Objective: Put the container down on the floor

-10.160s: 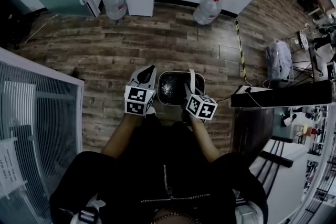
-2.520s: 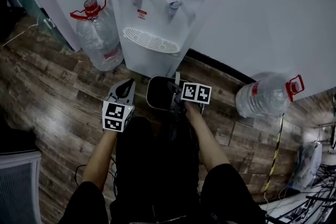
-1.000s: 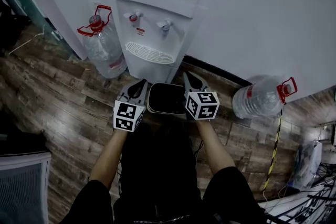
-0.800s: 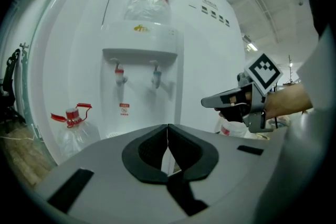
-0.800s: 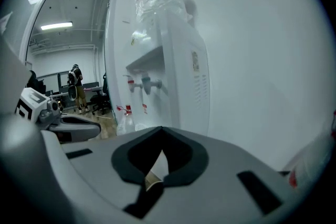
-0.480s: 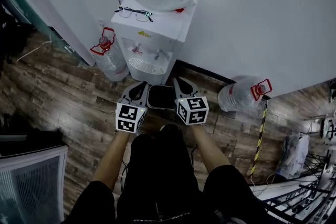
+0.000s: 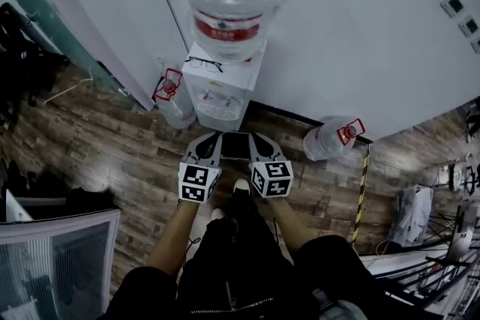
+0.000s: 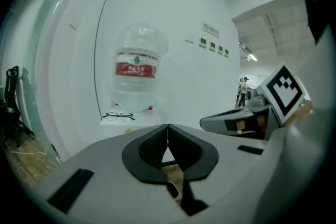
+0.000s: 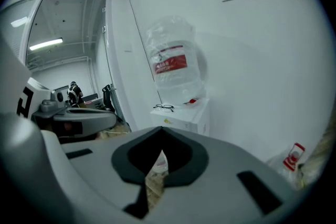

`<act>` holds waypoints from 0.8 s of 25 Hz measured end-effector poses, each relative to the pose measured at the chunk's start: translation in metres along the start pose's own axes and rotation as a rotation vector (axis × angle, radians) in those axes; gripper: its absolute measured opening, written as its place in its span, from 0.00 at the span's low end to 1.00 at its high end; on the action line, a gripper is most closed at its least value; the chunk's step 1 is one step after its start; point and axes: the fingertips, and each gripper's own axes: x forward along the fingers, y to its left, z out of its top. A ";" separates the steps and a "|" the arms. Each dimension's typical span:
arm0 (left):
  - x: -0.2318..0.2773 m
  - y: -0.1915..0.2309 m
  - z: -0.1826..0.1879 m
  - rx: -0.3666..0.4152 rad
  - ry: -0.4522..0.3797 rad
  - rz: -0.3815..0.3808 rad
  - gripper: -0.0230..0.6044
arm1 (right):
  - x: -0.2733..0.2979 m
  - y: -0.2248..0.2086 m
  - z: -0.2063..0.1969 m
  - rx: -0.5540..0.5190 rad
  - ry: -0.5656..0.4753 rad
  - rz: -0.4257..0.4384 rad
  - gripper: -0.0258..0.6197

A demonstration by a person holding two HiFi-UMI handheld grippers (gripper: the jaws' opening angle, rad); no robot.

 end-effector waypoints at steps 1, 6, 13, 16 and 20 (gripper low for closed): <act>-0.010 -0.006 0.005 -0.004 -0.006 0.003 0.06 | -0.010 0.007 -0.001 0.001 0.010 0.005 0.06; -0.061 -0.039 0.000 -0.026 -0.015 -0.017 0.06 | -0.052 0.032 -0.007 -0.014 0.035 0.013 0.05; -0.097 -0.046 -0.026 -0.053 0.001 -0.020 0.06 | -0.084 0.049 -0.010 -0.051 -0.016 0.006 0.05; -0.103 -0.040 -0.042 -0.073 0.018 -0.010 0.06 | -0.089 0.057 -0.016 -0.057 -0.016 0.008 0.05; -0.108 -0.040 -0.052 -0.087 0.036 -0.014 0.06 | -0.093 0.064 -0.023 -0.065 -0.002 0.013 0.05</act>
